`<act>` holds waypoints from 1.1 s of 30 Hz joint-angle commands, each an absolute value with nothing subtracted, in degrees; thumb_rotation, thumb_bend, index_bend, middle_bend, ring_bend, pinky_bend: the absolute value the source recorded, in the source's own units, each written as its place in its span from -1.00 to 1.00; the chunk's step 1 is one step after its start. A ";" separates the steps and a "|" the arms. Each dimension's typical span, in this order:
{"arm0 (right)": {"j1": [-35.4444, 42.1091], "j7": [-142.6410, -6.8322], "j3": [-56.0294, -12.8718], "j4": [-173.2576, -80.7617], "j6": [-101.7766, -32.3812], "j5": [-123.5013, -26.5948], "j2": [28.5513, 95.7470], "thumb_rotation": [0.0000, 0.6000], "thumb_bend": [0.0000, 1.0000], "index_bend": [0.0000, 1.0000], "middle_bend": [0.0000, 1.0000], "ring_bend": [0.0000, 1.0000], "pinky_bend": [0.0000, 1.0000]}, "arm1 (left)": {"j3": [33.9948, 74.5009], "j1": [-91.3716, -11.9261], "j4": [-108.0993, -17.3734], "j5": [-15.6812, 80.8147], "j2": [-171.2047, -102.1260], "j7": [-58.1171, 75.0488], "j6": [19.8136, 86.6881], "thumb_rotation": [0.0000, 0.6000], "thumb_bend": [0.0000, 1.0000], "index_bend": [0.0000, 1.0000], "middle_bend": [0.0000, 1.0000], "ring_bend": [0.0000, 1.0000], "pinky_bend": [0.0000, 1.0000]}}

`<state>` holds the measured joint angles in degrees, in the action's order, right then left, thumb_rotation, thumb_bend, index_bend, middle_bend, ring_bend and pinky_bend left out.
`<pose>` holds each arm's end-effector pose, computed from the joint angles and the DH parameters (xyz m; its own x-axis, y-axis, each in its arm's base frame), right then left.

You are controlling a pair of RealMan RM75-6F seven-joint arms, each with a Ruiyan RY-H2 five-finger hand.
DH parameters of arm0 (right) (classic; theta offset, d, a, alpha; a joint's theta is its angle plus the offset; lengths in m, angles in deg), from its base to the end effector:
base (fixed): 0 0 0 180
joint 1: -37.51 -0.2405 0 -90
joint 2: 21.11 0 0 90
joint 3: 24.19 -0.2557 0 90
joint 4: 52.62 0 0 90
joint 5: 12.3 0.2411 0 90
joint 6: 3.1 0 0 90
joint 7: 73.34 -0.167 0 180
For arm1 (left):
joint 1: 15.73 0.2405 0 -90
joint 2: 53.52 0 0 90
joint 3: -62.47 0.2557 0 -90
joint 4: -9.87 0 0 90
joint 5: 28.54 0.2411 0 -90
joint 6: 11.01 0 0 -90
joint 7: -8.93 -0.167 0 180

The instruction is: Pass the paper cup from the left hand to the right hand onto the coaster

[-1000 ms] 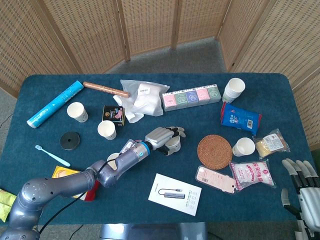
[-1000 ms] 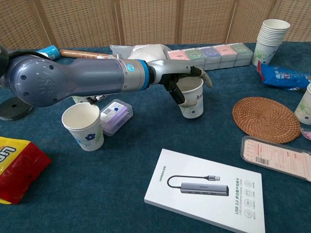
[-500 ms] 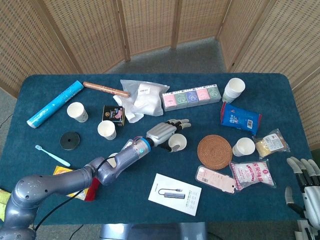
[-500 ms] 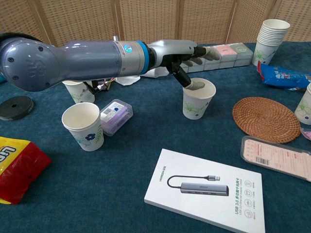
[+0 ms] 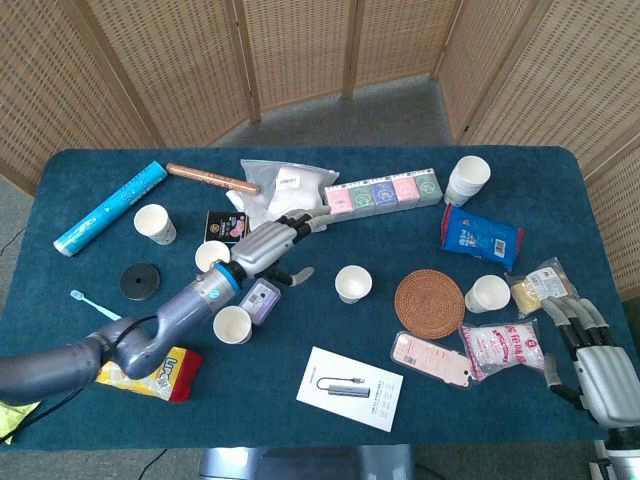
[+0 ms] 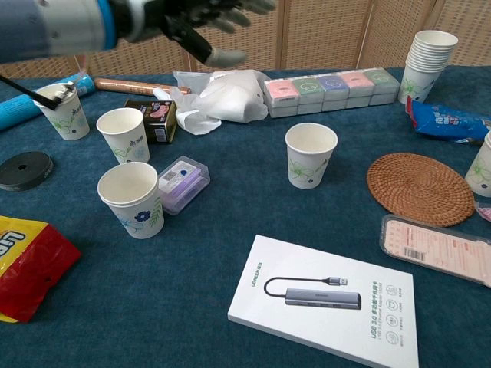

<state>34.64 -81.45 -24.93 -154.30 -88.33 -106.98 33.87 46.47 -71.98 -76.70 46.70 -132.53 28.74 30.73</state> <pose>-0.2879 -0.1837 0.1495 0.2723 -0.0679 0.9598 -0.9571 -0.1215 0.2630 -0.0315 0.4134 -0.0150 0.1520 0.4724 0.8682 0.8465 -0.5157 0.1324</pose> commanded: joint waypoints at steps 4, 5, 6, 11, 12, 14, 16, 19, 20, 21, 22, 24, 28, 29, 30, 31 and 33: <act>28.89 -79.52 -27.03 -155.26 -81.29 -105.61 35.61 1.00 0.05 -1.00 -1.00 -1.00 -1.00 | 50.45 -59.16 -96.06 45.48 -111.04 28.09 38.37 0.81 -0.05 -1.00 -1.00 -1.00 -1.00; 27.97 -78.87 -27.45 -155.41 -80.24 -105.19 36.29 1.00 0.02 -1.00 -1.00 -1.00 -1.00 | 51.32 -57.08 -98.25 46.03 -108.28 28.42 39.83 0.81 -0.05 -1.00 -1.00 -1.00 -1.00; 27.31 -78.35 -27.78 -155.61 -79.51 -104.82 36.81 1.00 -0.02 -1.00 -1.00 -1.00 -1.00 | 52.14 -55.53 -99.64 46.67 -106.27 28.44 40.86 0.81 -0.05 -1.00 -1.00 -1.00 -1.00; 23.07 -75.32 -29.64 -157.85 -74.77 -102.97 39.10 1.00 -0.08 -1.00 -1.00 -1.00 -1.00 | 57.03 -47.11 -104.55 50.99 -97.71 27.71 47.22 0.81 -0.05 -1.00 -1.00 -1.00 -1.00; 22.28 -74.92 -29.98 -158.32 -73.82 -102.47 39.46 1.00 -0.09 -1.00 -1.00 -1.00 -1.00 | 57.80 -45.82 -104.81 51.64 -96.80 27.30 48.32 0.82 -0.05 -1.00 -1.00 -1.00 -1.00; 20.46 -73.25 -30.75 -159.13 -71.58 -101.09 40.39 1.00 -0.09 -1.00 -1.00 -1.00 -1.00 | 59.22 -43.17 -105.20 52.82 -95.11 27.04 50.65 0.82 -0.05 -1.00 -1.00 -1.00 -1.00; 18.95 -70.96 -31.41 -159.84 -69.84 -99.79 41.39 1.00 -0.09 -1.00 -1.00 -1.00 -1.00 | 60.02 -41.28 -105.42 53.69 -93.97 28.04 52.40 0.82 -0.05 -1.00 -1.00 -1.00 -1.00; 15.94 -66.66 -32.79 -160.86 -66.55 -96.68 43.79 1.00 -0.09 -1.00 -1.00 -1.00 -1.00 | 60.80 -38.94 -104.91 55.22 -91.82 30.02 54.67 0.82 -0.05 -1.00 -1.00 -1.00 -1.00; 15.01 -65.52 -33.21 -160.91 -65.53 -95.54 44.54 1.00 -0.10 -1.00 -1.00 -1.00 -1.00 | 60.82 -38.52 -104.71 55.53 -91.21 30.45 55.20 0.81 -0.05 -1.00 -1.00 -1.00 -1.00; 14.05 -64.27 -33.62 -160.92 -64.46 -94.36 45.27 1.00 -0.10 -1.00 -1.00 -1.00 -1.00 | 60.75 -38.13 -104.52 55.73 -90.72 30.99 55.80 0.82 -0.06 -1.00 -1.00 -1.00 -1.00; 13.09 -63.03 -34.02 -160.89 -63.44 -93.19 46.00 1.00 -0.10 -1.00 -1.00 -1.00 -1.00 | 60.65 -37.77 -104.36 55.87 -90.34 31.63 56.37 0.82 -0.05 -1.00 -1.00 -1.00 -1.00; 10.86 -60.11 -34.92 -160.84 -61.26 -90.27 47.70 1.00 -0.09 -1.00 -1.00 -1.00 -1.00 | 60.60 -37.09 -103.98 56.32 -89.65 33.23 57.10 0.83 -0.05 -1.00 -1.00 -1.00 -1.00; 6.83 -55.16 -36.33 -160.17 -58.02 -84.85 50.83 1.00 -0.09 -1.00 -1.00 -1.00 -1.00 | 60.65 -36.34 -102.89 57.43 -89.16 34.75 57.62 0.83 -0.06 -1.00 -1.00 -1.00 -1.00; 5.69 -53.73 -36.69 -159.80 -57.33 -83.23 51.67 1.00 -0.09 -1.00 -1.00 -1.00 -1.00 | 60.64 -36.16 -102.59 57.63 -89.21 35.07 57.74 0.84 -0.05 -1.00 -1.00 -1.00 -1.00; 4.92 -52.68 -36.93 -159.54 -57.03 -82.12 52.28 1.00 -0.09 -1.00 -1.00 -1.00 -1.00 | 60.63 -36.05 -102.37 57.74 -89.25 35.30 57.76 0.84 -0.05 -1.00 -1.00 -1.00 -1.00; 4.23 -51.70 -37.14 -159.33 -56.87 -81.03 52.89 1.00 -0.09 -1.00 -1.00 -1.00 -1.00 | 60.64 -35.96 -102.14 57.83 -89.27 35.51 57.70 0.83 -0.05 -1.00 -1.00 -1.00 -1.00; 2.73 -50.09 -37.56 -158.98 -56.53 -78.74 54.25 1.00 -0.09 -1.00 -1.00 -1.00 -1.00 | 60.64 -35.84 -101.64 57.83 -89.30 35.84 57.42 0.82 -0.06 -1.00 -1.00 -1.00 -1.00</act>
<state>4.41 -51.81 -36.77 -159.56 -57.46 -80.69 52.68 60.64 -35.90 -101.73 57.81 -89.29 35.75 57.50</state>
